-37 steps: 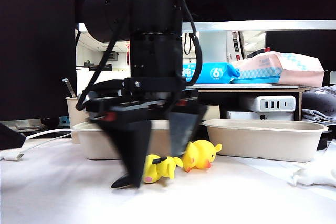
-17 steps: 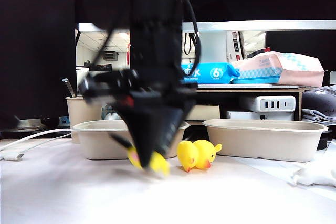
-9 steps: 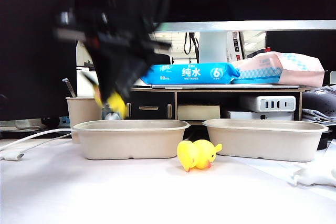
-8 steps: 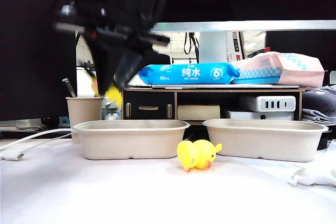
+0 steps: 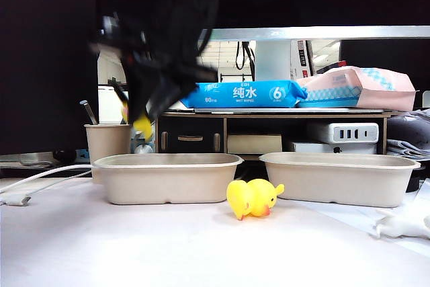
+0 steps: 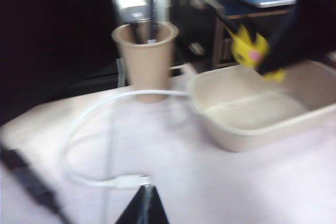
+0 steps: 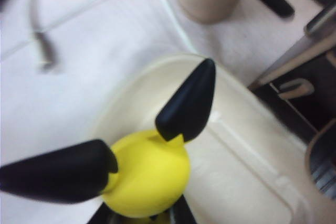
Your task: Put the dolls with similar colors into the same paper box, while dolls with different colors go into separate paper boxes.
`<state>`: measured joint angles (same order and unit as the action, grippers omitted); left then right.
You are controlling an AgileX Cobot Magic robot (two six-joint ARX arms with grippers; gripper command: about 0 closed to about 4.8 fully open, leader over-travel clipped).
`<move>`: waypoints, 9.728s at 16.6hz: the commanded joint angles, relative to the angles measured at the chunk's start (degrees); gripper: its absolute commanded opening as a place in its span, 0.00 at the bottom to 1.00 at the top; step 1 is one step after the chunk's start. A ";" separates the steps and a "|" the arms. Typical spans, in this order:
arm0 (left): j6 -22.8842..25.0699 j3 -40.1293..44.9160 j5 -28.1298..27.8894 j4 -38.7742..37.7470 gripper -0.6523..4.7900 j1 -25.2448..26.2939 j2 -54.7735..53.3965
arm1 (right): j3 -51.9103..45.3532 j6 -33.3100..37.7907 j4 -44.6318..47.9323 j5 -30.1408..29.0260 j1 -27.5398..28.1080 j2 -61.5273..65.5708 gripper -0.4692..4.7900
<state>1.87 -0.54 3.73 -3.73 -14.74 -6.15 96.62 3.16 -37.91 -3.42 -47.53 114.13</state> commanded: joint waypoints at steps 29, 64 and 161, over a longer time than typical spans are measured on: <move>0.07 -0.02 0.15 0.59 0.11 -24.50 -16.02 | -13.20 -2.95 -17.33 9.92 1.53 -4.35 0.99; 0.07 -0.02 0.17 0.39 0.11 -7.34 -2.16 | -5.57 -0.50 -5.03 6.60 0.15 -8.28 0.52; 0.07 0.00 0.13 0.09 0.11 -26.95 -4.31 | -30.21 -9.18 -0.85 12.02 24.24 -22.23 0.51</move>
<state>1.87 -0.49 3.70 -4.08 -41.82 -10.96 66.13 -5.87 -39.27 7.94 -23.29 92.27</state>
